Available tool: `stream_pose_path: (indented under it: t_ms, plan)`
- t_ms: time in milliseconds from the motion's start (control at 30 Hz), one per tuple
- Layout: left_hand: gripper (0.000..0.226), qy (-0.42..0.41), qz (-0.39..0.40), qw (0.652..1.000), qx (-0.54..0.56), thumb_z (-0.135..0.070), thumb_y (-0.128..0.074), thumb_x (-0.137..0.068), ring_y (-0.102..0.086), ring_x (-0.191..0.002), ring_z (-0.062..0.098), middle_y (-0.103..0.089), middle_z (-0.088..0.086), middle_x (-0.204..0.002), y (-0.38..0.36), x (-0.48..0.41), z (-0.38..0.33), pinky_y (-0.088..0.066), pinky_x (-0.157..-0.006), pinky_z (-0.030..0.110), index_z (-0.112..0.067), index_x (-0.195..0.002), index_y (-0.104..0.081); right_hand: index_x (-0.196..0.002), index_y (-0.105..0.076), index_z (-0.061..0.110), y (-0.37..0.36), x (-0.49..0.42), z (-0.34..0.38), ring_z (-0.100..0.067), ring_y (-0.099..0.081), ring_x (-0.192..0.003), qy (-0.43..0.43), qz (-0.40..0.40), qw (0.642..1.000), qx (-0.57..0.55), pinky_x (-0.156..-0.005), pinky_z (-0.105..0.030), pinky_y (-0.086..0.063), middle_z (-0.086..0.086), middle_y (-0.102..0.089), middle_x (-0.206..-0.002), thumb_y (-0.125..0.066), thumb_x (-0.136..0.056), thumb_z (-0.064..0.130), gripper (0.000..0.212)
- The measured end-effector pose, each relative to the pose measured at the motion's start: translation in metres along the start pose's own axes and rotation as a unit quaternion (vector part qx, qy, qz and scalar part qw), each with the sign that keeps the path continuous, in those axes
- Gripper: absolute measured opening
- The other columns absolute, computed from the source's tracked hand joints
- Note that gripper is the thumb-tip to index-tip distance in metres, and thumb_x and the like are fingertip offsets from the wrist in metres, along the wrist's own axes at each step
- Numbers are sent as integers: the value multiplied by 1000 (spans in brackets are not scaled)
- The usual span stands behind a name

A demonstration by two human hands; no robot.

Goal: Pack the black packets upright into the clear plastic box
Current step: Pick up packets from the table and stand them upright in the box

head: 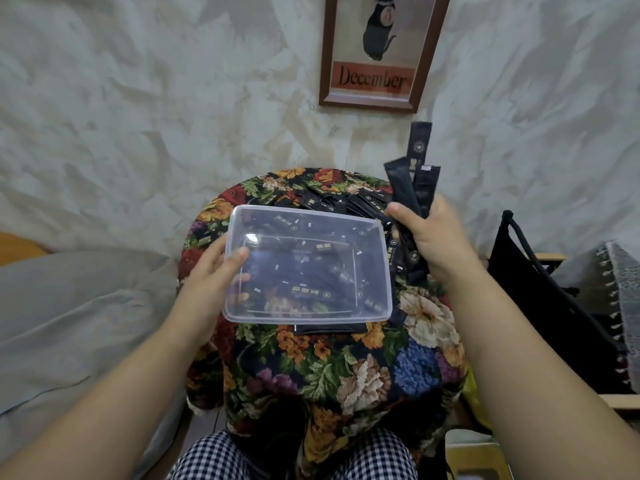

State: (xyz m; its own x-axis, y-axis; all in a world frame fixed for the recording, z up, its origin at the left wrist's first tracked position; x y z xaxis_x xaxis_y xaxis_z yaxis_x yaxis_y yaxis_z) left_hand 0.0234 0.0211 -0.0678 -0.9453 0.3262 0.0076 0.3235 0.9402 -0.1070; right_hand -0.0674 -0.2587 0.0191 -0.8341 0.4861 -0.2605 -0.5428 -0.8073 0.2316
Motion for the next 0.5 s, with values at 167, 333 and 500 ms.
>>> stream_pose_path:
  t_ms: [167, 333, 500]
  plan:
    - [50, -28, 18, 999, -31, -49, -56, -84, -64, -102, 13, -59, -12, -121, -23, 24, 0, -55, -74, 34, -45, -132, -44, -96, -52, 25, -74, 29, 29, -7, -63, -69, 9, 41, 997, -70, -64, -26, -53, 4, -63, -82, -69, -85, 18, 22]
    - [68, -25, 44, 998, -39, -70, -62, -68, -61, -110, 12, -52, -10, -132, -23, 36, 7, -53, -90, 46, -55, -130, -39, -127, -50, 18, -106, 58, -16, -13, -58, -110, -75, 69, 994, -26, -92, -29, -49, 3, -62, -119, -67, -88, 27, 43]
    - [63, -31, 56, 996, -64, -66, -61, -70, -62, -101, -1, -47, -11, -133, -22, 42, 10, -53, -91, 41, -61, -125, -30, -116, -51, 21, -115, 72, -30, -15, -64, -93, -120, 157, 980, 26, -76, -22, -51, -1, -65, -107, -68, -87, 20, 34]
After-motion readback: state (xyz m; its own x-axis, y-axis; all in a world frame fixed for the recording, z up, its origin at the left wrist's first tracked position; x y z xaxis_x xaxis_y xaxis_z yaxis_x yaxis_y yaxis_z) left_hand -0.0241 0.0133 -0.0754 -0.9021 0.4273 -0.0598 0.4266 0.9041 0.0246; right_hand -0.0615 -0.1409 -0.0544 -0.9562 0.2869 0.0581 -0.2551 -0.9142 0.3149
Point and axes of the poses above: each hand's wrist, its own x-axis away from the middle knuckle, its own y-axis out of the back of the hand, z = x × y, the point moved 4 cm from there along -x, towards the middle knuckle
